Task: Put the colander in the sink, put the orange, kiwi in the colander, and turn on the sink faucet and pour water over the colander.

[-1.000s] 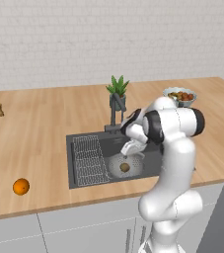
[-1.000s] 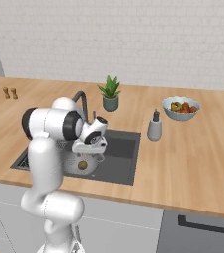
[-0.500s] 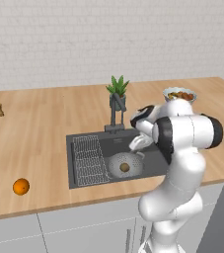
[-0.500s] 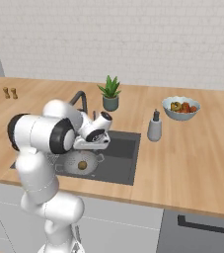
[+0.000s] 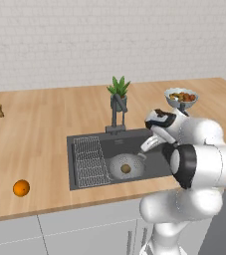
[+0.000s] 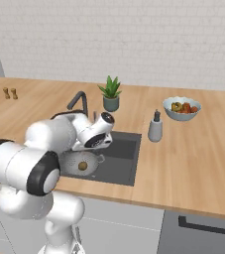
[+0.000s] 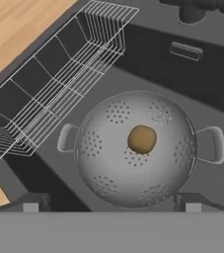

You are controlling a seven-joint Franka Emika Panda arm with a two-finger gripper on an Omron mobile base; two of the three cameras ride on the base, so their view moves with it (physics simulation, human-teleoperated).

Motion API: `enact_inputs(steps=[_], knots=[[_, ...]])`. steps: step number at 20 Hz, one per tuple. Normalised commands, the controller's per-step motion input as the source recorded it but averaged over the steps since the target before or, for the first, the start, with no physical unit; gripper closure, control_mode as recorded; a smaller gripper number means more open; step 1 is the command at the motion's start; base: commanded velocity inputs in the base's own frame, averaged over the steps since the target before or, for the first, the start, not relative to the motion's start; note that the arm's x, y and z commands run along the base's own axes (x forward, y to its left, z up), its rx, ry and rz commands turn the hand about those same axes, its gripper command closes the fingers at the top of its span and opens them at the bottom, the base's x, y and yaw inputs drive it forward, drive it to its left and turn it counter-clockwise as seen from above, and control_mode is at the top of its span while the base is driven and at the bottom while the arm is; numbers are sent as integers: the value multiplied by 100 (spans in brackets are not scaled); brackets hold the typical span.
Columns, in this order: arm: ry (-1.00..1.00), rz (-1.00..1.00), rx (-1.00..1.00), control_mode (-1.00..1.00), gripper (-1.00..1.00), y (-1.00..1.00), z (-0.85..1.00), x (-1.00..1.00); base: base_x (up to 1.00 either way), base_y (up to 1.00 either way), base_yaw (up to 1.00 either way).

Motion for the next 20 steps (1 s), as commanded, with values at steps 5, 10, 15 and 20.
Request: enact_inputs(steps=[5,10,15,20], knots=[[-11,-14,0,-100,-100,1,39,-81,0,0,0],[-5,-29,0,-100,-100,26,43,-72,0,0,0],[6,-21,0,-100,-100,34,62,-37,0,0,0],[10,0,0,-100,-100,48,60,-32,0,0,0]])
